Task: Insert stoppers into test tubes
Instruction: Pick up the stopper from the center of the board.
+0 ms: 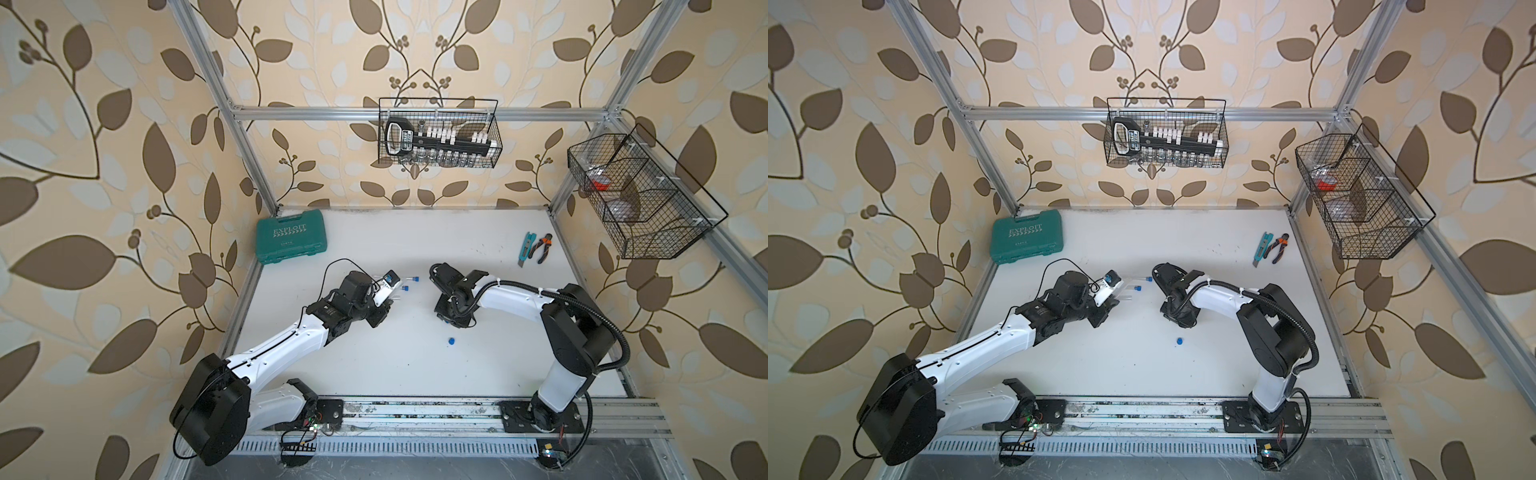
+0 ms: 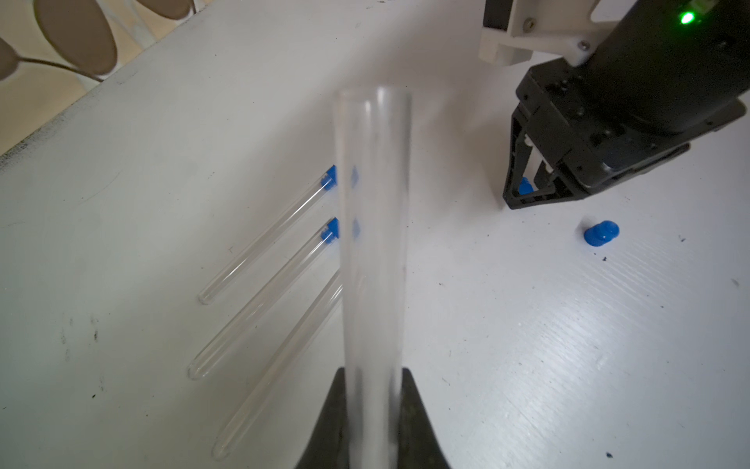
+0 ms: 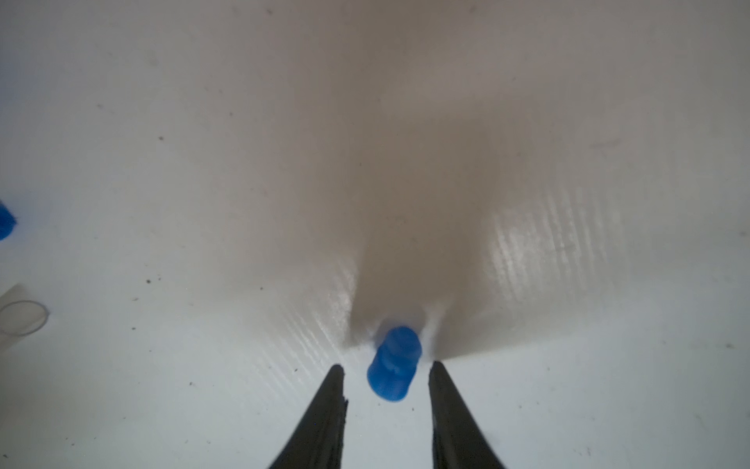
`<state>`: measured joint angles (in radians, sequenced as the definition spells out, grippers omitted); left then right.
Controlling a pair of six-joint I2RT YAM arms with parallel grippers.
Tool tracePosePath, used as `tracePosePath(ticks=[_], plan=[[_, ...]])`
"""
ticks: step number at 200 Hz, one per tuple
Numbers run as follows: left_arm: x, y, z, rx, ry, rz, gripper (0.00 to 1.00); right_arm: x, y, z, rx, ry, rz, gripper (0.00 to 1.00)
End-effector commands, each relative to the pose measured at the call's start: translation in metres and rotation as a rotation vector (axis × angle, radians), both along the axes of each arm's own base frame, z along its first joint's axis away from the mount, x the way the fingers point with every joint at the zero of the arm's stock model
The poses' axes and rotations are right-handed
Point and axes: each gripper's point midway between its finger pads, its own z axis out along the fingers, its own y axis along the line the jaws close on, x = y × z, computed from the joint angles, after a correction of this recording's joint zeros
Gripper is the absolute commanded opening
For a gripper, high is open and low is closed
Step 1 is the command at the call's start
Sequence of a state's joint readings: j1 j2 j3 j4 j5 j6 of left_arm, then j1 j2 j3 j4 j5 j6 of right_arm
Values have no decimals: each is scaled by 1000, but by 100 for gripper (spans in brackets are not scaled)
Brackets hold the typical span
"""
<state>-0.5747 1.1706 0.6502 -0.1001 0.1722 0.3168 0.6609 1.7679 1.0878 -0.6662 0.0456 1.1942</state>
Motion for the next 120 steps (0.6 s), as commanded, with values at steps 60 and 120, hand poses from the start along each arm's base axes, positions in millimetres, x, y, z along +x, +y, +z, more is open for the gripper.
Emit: tracePosePath(ticks=[60, 120], plan=[[6, 0, 11, -11, -66, -6, 0, -5, -8, -14, -50, 47, -31, 26], [6, 1, 10, -3, -66, -7, 0, -6, -11, -20, -67, 53, -16, 20]])
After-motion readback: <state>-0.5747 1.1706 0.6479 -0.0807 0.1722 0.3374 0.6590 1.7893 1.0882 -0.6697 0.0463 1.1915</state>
